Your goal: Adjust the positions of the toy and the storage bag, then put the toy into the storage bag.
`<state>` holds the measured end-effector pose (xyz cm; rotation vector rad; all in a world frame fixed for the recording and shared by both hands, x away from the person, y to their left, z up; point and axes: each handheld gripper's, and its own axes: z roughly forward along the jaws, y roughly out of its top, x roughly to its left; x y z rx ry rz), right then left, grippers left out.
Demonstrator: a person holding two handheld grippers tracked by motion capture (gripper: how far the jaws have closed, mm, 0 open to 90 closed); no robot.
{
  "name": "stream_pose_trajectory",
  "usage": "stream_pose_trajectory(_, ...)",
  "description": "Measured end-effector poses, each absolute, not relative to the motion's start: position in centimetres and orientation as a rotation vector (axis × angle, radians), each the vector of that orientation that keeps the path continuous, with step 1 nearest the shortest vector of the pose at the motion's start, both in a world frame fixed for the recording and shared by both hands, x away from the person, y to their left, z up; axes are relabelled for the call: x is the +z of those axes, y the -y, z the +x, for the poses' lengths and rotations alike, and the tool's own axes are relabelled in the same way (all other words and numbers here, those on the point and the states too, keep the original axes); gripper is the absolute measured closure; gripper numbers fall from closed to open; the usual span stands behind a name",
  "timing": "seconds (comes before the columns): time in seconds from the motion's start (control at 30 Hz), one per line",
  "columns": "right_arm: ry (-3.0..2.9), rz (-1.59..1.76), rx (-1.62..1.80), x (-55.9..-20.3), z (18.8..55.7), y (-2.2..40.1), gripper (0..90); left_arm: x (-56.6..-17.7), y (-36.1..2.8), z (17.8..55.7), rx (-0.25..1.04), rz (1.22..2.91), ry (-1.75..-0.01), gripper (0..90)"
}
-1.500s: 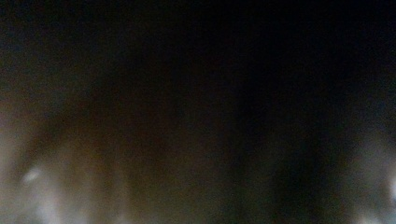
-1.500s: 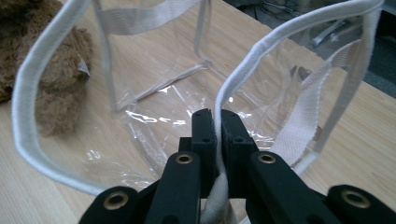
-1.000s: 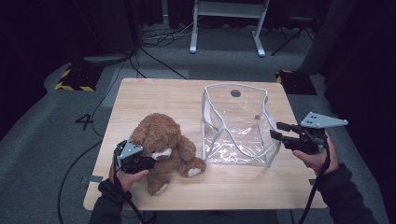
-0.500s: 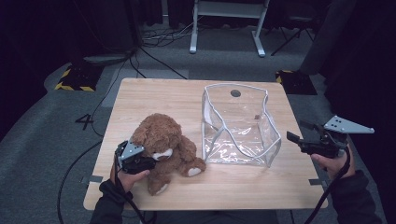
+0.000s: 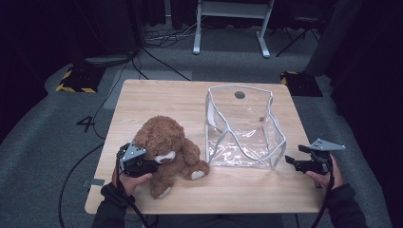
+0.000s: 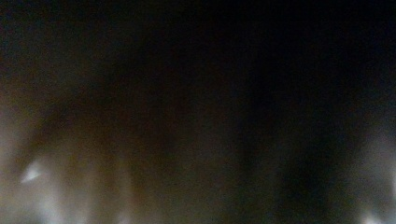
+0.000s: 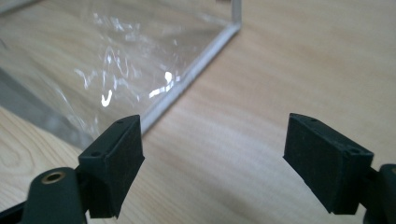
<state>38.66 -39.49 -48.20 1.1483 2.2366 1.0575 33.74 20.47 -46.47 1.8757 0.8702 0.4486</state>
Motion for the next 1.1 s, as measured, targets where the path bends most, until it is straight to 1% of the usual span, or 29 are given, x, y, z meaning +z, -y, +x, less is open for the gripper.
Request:
stream_pose_trajectory(0.17, -2.255, 1.163, 1.058, -49.4, 38.5, 39.7, 19.4, -46.6, -20.4, 33.6, 0.462, 1.883, -0.85, 39.7)
stream_pose_trajectory(0.33, -2.246, 1.22, 0.981, -50.9, 38.6, 39.5, 16.9, -46.7, -20.4, 33.5, 0.458, 1.868, -0.856, 39.8)
stream_pose_trajectory(0.47, -2.226, 1.249, 0.932, -51.0, 38.6, 39.3, 16.3, -46.9, -20.5, 33.6, 0.45, 1.848, -0.86, 39.8)
stream_pose_trajectory(0.73, -2.184, 1.298, 0.953, -51.3, 38.7, 39.2, 14.4, -47.0, -20.5, 33.3, 0.461, 1.842, -0.858, 39.7)
stream_pose_trajectory(0.9, -2.179, 1.301, 0.949, -51.3, 38.7, 39.2, 14.5, -47.0, -20.7, 33.3, 0.437, 1.837, -0.864, 39.5)
stream_pose_trajectory(1.1, -2.186, 1.291, 0.952, -51.4, 38.8, 39.2, 14.5, -46.9, -20.8, 33.3, 0.447, 1.864, -0.835, 40.2)
